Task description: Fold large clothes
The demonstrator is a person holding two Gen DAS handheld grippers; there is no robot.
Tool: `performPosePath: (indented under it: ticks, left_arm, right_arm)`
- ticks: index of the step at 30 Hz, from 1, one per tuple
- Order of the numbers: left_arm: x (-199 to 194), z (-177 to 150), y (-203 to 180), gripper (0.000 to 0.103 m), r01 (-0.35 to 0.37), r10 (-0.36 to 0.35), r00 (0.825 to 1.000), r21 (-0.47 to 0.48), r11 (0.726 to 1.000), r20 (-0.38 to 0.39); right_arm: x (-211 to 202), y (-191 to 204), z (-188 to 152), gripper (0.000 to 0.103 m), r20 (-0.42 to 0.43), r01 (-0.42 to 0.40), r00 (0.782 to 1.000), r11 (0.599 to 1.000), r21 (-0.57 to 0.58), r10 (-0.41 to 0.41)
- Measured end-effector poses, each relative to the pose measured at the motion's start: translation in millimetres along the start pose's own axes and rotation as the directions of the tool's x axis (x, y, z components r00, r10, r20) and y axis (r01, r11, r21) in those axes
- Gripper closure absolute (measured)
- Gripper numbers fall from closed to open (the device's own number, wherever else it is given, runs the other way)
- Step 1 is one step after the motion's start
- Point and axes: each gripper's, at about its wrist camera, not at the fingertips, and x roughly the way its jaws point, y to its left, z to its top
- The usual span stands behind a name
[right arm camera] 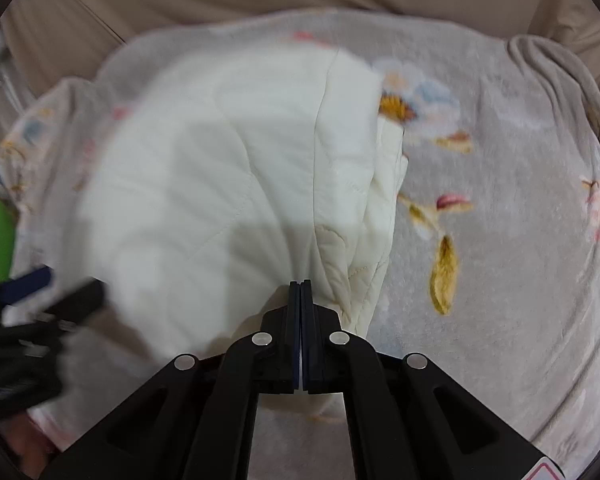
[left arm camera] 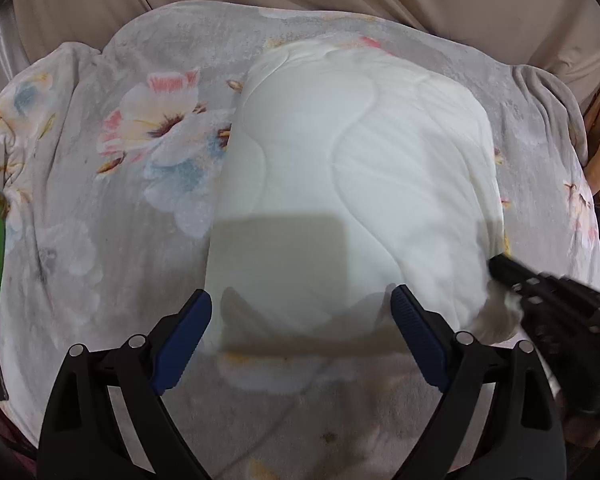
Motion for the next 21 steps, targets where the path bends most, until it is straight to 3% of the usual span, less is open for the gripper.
performPosePath:
  ticks: [3, 6, 8, 15, 21]
  left_arm:
    - [-7, -8, -2, 0.014, -0.012, 0.012, 1.0, -0.004, 1.0, 0.008]
    - [-13, -17, -5, 0.014, -0.028, 0.029, 0.999, -0.009, 1.0, 0.021]
    - [-16, -23, -7, 0.014, -0.045, 0.045, 0.998, 0.003, 0.999, 0.033]
    - [-3, -52, -14, 0.014, -0.078, 0.077, 0.997, 0.037, 0.996, 0.018]
    - [10, -76, -16, 0.014, -0.093, 0.093, 0.995, 0.026, 0.995, -0.018]
  right_arm:
    - [-34, -1, -13, 0.102, 0.052, -0.01, 0.999, 1.0, 0.009, 0.009]
    - [-45, -6, -32, 0.101, 0.048, -0.003, 0.999, 0.999, 0.034, 0.001]
    - [-44, -9, -44, 0.094, 0.033, 0.009, 0.999, 0.999, 0.05, -0.011]
    - [-25, -5, -91, 0.084, -0.014, 0.088, 0.996, 0.996, 0.026, -0.087]
    - [-22, -2, -105, 0.079, -0.032, 0.072, 0.997, 0.996, 0.046, -0.071]
